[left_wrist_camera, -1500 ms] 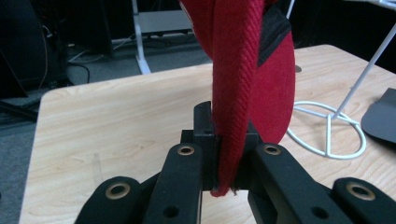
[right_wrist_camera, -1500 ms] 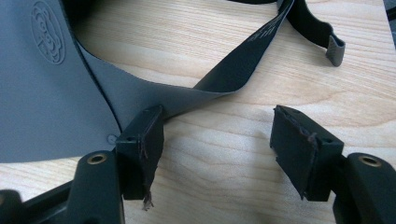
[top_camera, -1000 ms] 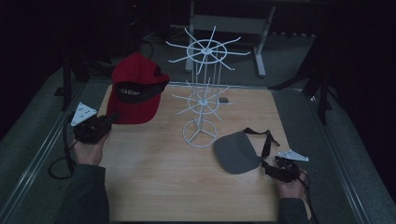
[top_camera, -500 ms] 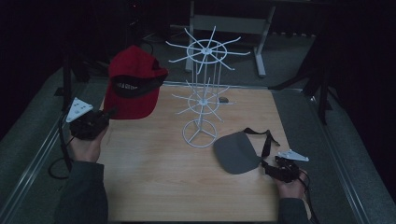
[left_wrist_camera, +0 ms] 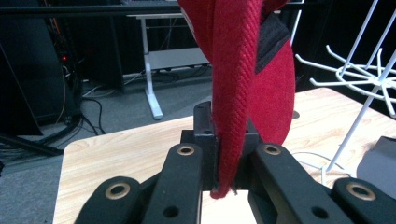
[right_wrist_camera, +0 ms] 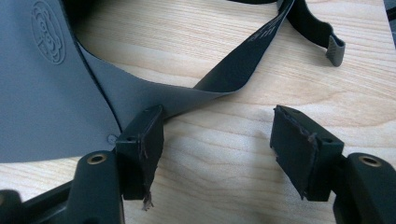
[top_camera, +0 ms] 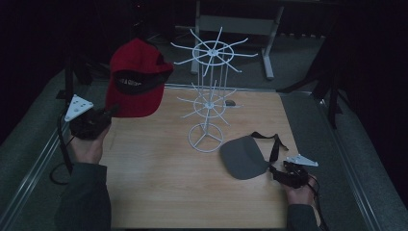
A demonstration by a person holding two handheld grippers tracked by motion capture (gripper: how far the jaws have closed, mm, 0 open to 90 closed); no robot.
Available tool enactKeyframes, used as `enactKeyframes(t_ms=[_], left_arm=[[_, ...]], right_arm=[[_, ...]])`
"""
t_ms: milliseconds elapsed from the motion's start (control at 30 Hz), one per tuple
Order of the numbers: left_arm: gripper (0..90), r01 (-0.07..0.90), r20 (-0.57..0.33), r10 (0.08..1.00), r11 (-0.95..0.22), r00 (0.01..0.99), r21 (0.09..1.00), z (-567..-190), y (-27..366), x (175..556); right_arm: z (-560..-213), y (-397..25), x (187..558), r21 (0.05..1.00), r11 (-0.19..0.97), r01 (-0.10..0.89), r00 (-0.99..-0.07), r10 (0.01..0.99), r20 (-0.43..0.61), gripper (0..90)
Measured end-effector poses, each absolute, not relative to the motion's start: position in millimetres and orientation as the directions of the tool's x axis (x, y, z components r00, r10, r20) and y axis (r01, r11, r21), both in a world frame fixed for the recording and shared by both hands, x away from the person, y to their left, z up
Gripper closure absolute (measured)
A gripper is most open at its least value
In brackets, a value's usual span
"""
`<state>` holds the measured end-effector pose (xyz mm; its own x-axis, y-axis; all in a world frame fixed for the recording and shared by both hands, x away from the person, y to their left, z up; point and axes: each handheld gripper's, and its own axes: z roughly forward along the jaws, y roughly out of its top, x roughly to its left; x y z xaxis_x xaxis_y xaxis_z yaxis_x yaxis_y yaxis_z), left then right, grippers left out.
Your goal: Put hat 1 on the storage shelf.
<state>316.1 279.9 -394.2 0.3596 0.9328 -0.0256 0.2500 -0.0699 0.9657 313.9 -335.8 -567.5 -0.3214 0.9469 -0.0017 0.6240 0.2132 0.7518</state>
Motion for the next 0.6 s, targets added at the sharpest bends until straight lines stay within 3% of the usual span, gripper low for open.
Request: enactKeyframes(t_ms=[600], left_arm=[[85.9, 0.205, -0.017, 0.937, -0.059, 0.350, 0.977, -377, 278, 317]], right_arm=[[-567, -336, 314, 0.752, 0.214, 0.624, -0.322, 0.947, -0.002, 34.7]])
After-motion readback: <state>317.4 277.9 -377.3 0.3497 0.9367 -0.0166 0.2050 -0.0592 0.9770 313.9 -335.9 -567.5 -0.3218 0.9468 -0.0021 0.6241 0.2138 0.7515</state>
